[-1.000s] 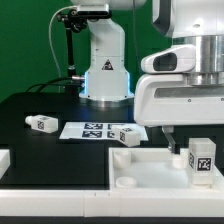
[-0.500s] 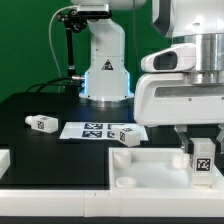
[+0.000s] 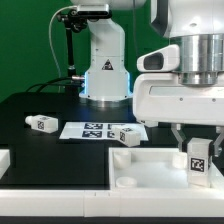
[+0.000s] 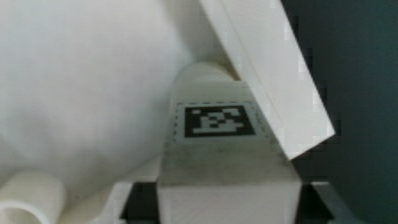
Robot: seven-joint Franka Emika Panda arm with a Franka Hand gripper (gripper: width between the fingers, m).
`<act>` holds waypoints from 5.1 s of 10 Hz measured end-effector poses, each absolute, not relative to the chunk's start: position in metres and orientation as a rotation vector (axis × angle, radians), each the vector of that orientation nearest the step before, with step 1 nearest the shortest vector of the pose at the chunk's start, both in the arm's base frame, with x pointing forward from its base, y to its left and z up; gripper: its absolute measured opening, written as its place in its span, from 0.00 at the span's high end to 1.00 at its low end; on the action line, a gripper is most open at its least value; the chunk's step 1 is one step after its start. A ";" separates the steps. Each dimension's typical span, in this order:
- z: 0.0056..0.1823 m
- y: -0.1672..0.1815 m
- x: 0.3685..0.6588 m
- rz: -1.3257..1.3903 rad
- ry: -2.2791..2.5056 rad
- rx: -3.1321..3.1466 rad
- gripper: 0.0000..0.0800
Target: Assemble one leg
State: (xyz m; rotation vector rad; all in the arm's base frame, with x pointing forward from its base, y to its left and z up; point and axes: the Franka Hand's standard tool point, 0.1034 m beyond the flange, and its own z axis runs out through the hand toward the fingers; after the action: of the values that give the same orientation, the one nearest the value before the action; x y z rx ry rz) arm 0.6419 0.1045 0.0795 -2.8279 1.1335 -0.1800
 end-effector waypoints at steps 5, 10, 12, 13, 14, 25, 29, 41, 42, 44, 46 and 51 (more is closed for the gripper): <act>0.078 0.110 0.636 -0.073 1.968 -2.271 0.64; 0.076 0.112 0.632 -0.061 1.633 -2.557 0.34; 0.073 0.114 0.631 -0.066 1.402 -2.695 0.22; 0.073 0.114 0.631 -0.065 1.422 -2.684 0.20; 0.073 0.114 0.631 -0.065 1.419 -2.686 0.19; 0.080 0.120 0.635 -0.152 0.364 -3.082 0.19; 0.079 0.118 0.636 -0.160 -0.204 -3.124 0.19; 0.077 0.110 0.639 -0.144 1.303 -2.758 0.64; 0.077 0.108 0.639 -0.116 1.465 -2.657 0.64; 0.078 0.105 0.640 -0.058 1.703 -2.488 0.64; 0.077 0.104 0.640 -0.035 1.844 -2.371 0.64; 0.076 0.110 0.642 -0.056 1.093 -2.838 0.22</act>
Offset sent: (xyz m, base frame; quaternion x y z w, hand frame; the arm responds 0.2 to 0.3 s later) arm 0.0061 0.0227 0.0063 0.0625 -0.0092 0.2991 0.9521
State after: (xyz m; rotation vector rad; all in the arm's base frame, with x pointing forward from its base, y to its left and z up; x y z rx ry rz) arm 0.6425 0.1104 0.0758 -2.8377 1.0934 -0.0564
